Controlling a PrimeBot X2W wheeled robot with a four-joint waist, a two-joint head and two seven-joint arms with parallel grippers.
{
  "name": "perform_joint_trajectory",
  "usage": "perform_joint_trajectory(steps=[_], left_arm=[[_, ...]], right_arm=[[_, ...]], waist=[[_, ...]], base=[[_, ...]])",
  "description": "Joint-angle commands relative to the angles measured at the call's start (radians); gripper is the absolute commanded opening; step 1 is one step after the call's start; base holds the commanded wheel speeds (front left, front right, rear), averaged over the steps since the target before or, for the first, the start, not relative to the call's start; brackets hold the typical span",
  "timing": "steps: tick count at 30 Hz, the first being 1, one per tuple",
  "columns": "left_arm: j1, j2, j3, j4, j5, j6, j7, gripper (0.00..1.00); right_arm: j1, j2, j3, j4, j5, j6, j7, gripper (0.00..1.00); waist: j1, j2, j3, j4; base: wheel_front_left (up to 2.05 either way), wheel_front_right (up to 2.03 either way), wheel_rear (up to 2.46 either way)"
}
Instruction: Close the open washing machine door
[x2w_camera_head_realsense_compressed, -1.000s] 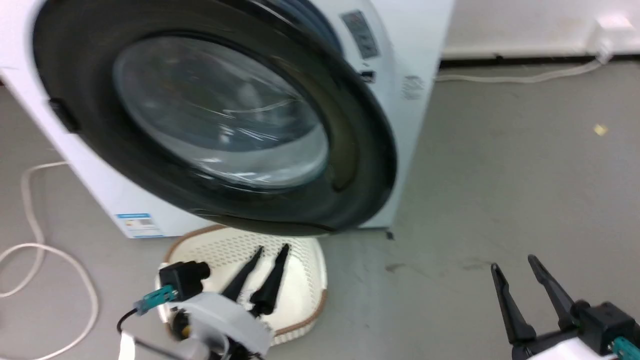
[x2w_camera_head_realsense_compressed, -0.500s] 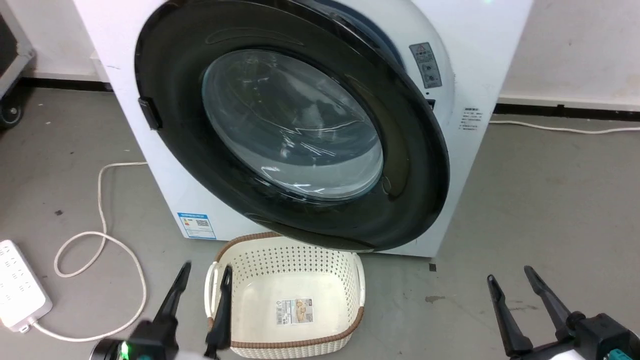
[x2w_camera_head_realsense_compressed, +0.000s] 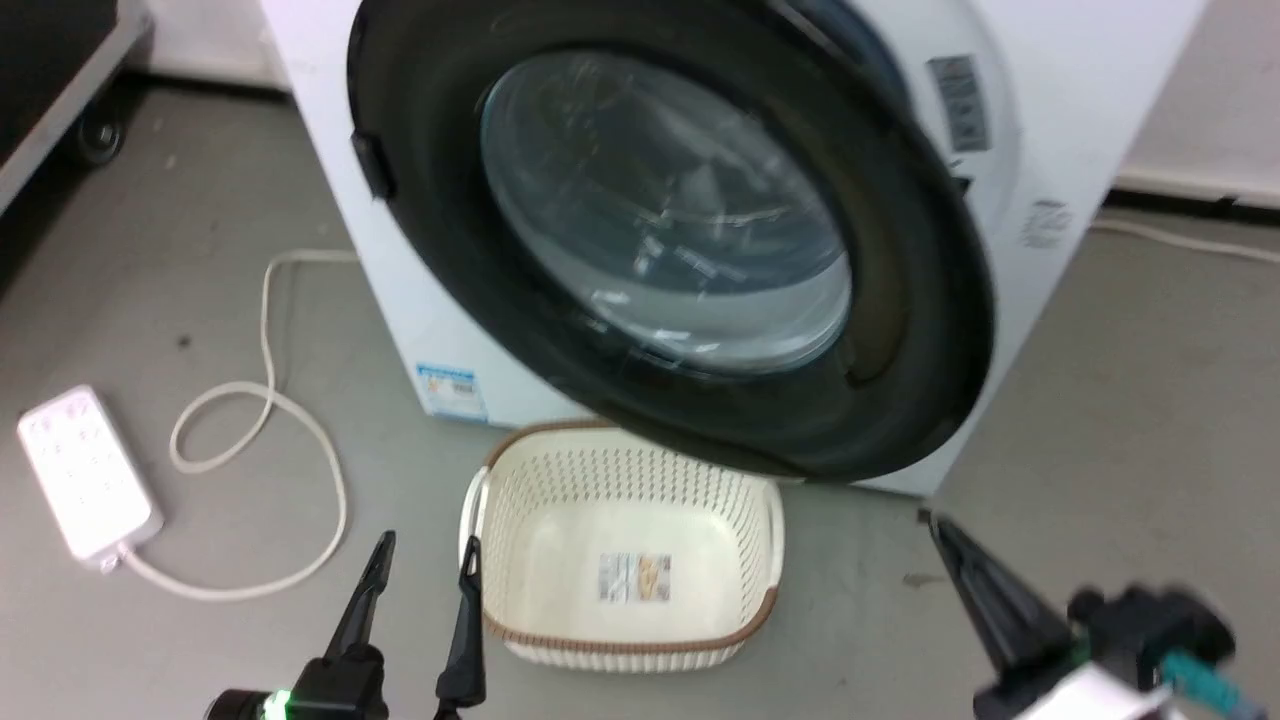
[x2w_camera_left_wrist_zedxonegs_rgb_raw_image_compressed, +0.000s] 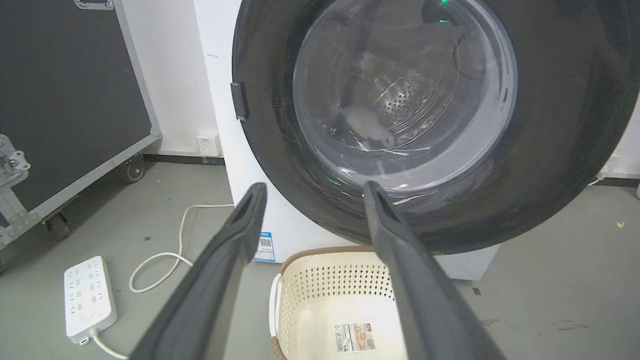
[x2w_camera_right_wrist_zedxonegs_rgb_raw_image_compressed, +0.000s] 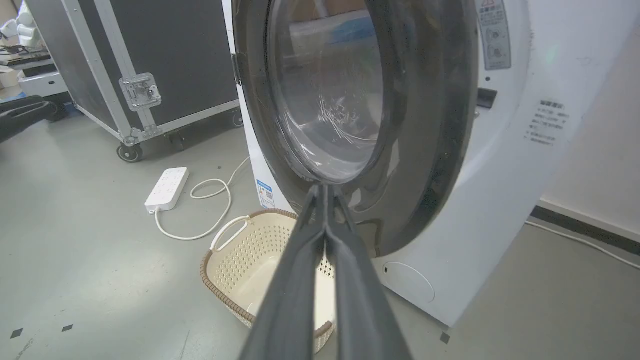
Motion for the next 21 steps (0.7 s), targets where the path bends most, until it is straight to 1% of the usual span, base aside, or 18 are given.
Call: perform_joint_trajectory(steps=[1,5,8,13,17,21], left_arm=[[-0.014,-0.006,0.004,0.0,0.007,-0.006,-0.005,1.0],[-0.052,-0.029,0.017,0.015,0.013,-0.031,-0.005,1.0],[-0.086,-0.048,0.026,0.02,0.021,-0.046,-0.005,1.0],[-0.133,-0.076,0.039,0.023,0.033,-0.069,-0.005,1.0],[-0.154,-0.095,0.039,0.028,0.043,-0.079,-0.005,1.0],[-0.163,-0.11,0.037,0.028,0.05,-0.084,-0.005,1.0]], right_arm=[[-0.039,-0.024,0.013,-0.009,0.01,0.001,0.006,0.0],[-0.154,-0.108,0.085,-0.007,0.073,0.001,0.04,0.0],[-0.245,-0.191,0.135,0.012,0.129,0.001,0.063,0.0],[-0.383,-0.295,0.164,0.071,0.242,0.001,0.07,0.0],[-0.465,-0.349,0.156,0.134,0.316,0.001,0.077,0.0],[-0.537,-0.379,0.142,0.203,0.369,0.001,0.086,0.0]], waist=[[0.0,-0.0001,0.038,0.03],[0.0,-0.0001,0.099,0.064],[0.0,-0.0001,0.145,0.088],[0.0,-0.0001,0.202,0.123],[0.0,-0.0001,0.228,0.146],[0.0,-0.0001,0.25,0.159]], base=[[0.0,0.0,0.0],[0.0,0.0,0.0],[0.0,0.0,0.0],[0.0,0.0,0.0],[0.0,0.0,0.0],[0.0,0.0,0.0]])
